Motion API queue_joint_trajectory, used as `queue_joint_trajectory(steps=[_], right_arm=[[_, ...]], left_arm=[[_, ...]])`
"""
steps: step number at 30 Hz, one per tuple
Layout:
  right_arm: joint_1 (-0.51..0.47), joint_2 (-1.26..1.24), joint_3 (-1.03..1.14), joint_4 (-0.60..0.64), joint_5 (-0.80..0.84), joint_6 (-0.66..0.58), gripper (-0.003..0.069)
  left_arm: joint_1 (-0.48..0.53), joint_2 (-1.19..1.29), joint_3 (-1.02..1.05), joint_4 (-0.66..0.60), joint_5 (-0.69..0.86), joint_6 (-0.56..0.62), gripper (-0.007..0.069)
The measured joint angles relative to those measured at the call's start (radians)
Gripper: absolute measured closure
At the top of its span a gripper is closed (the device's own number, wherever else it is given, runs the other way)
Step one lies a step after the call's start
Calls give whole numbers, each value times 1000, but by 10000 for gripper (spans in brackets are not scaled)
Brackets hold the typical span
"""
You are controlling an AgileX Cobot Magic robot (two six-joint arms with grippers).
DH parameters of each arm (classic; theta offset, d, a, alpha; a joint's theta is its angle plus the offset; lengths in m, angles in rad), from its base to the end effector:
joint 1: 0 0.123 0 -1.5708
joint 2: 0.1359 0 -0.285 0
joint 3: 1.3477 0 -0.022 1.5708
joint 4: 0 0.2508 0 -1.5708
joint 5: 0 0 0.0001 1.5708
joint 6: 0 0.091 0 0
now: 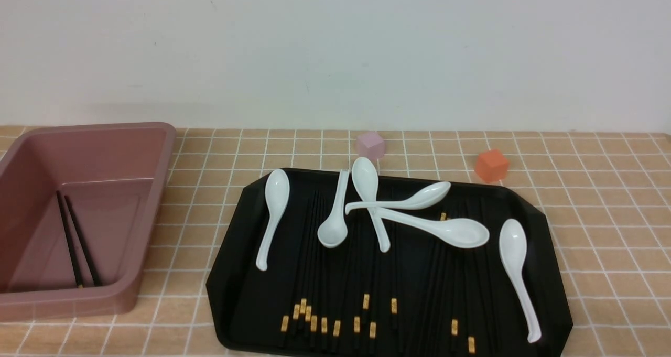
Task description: On brown tablecloth take chopsticks from black tray and put them in box.
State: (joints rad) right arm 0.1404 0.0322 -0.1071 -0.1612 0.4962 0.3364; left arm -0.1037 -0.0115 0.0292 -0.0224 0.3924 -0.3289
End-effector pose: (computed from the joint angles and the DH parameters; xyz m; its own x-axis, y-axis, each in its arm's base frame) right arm 0.0493 -0.0001 0.2035 -0.3267 0.1483 -0.9334 -0.0049 0.9873 0.1586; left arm 0.0518 -0.0062 0.1688 -0.3347 -0.3095 -0.8900 -0.0032 0.9449 -0.3274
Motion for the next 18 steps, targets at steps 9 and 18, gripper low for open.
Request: queue_joint_trajectory(steps=[9, 18], right_arm=[[0, 0, 0, 0, 0, 1, 449], [0, 0, 0, 0, 0, 1, 438]], left_arm=[[0, 0, 0, 3, 0, 0, 607], [0, 0, 0, 3, 0, 0, 603]])
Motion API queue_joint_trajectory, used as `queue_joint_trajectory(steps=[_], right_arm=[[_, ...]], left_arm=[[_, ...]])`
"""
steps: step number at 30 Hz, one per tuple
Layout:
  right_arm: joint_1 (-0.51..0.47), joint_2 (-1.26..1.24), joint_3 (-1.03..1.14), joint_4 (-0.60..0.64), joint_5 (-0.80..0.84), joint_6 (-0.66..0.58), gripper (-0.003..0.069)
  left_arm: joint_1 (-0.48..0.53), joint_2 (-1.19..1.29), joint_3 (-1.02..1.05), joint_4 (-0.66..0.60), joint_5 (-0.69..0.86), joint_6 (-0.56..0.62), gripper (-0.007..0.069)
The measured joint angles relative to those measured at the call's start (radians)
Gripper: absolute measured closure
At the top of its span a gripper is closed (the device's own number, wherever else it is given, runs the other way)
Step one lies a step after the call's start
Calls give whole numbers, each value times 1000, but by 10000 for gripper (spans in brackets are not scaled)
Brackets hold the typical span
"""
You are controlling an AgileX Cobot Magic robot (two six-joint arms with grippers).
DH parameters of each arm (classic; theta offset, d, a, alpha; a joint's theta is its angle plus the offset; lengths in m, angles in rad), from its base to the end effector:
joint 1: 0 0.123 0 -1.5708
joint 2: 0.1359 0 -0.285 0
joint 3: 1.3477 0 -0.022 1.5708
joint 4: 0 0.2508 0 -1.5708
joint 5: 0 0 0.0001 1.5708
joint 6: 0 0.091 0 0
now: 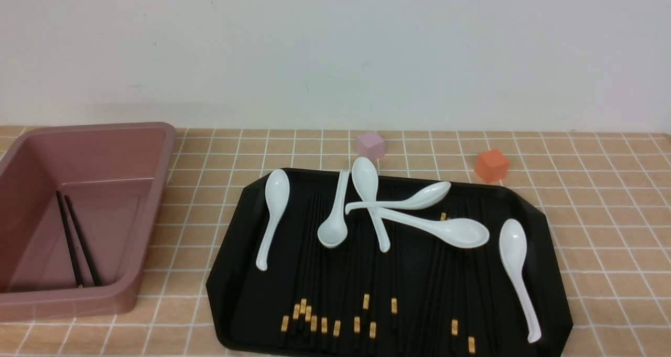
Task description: On brown tablecloth take chopsticks from black tray and put them in box.
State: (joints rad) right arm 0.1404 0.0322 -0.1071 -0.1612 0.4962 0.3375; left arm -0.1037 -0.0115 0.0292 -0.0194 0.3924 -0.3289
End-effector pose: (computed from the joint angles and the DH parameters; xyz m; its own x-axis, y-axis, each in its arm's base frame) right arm 0.0493 -0.0001 0.2035 -0.3267 0.1494 -0.9332 -0.0045 0.9872 0.1596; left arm 0.0518 -0.0061 0.1688 -0.3343 -0.3069 -0.8911 -0.0033 0.9459 -0.3246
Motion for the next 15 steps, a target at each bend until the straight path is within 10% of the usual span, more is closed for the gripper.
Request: queue_joint_trajectory(steps=[15], right_arm=[[0, 0, 0, 0, 0, 2, 420]], left_arm=[[0, 0, 0, 1, 0, 0, 603]])
